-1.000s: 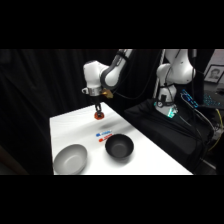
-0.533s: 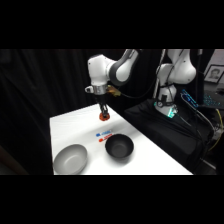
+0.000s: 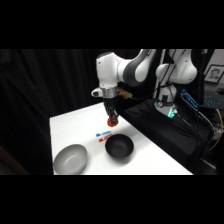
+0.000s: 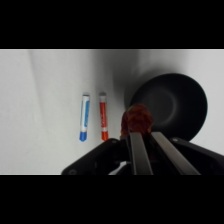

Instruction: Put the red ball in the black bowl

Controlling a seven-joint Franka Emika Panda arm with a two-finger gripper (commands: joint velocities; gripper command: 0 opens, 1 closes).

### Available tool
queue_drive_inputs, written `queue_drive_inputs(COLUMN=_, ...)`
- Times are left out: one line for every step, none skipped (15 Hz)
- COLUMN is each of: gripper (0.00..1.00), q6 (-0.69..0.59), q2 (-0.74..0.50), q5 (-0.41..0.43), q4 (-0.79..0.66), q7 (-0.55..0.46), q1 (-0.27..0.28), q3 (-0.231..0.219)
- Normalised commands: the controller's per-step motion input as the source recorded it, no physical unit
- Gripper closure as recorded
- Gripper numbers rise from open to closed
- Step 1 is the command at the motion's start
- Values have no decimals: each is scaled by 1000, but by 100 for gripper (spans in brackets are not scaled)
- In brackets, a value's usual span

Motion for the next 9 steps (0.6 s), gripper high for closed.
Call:
queue_drive_inputs(gripper=95, q6=15, q2=-161, q5=-83, q4=-90, q7=97, q1=105, q3=91)
queue_drive_inputs(gripper=95, q6=20, q2=-120, q5=-92, q4=-61, q7=102, q1=99, q3=84)
queue_drive_inputs(gripper=95, q6=31, q2=-71, q5=-85, q4=-33, q7=97, q1=90, q3=77)
queue_drive_inputs(gripper=95, q6=54, q2=-19, q5=-91, q4=-8, q7=89, q1=78, q3=68)
queue_drive_inputs(gripper=95, q6=76, q2=23, q5=-78, q4=9, q7=65, q1=64, q3=58)
queue_drive_inputs(gripper=95, q6=113, q2=64, q5=-65, q4=21, q7=45, q1=52, q3=48)
queue_drive_inputs(gripper=95, q6=154, q2=96, q5=-41, q4=24, q7=13, q1=42, q3=43)
queue_drive_inputs(gripper=95, q6=222, q2=138, q5=-16, q4=29, q7=-20, q1=36, q3=43)
queue_drive_inputs(gripper=95, q6=272, q2=178, q5=4, q4=40, q7=-39, q1=28, q3=41)
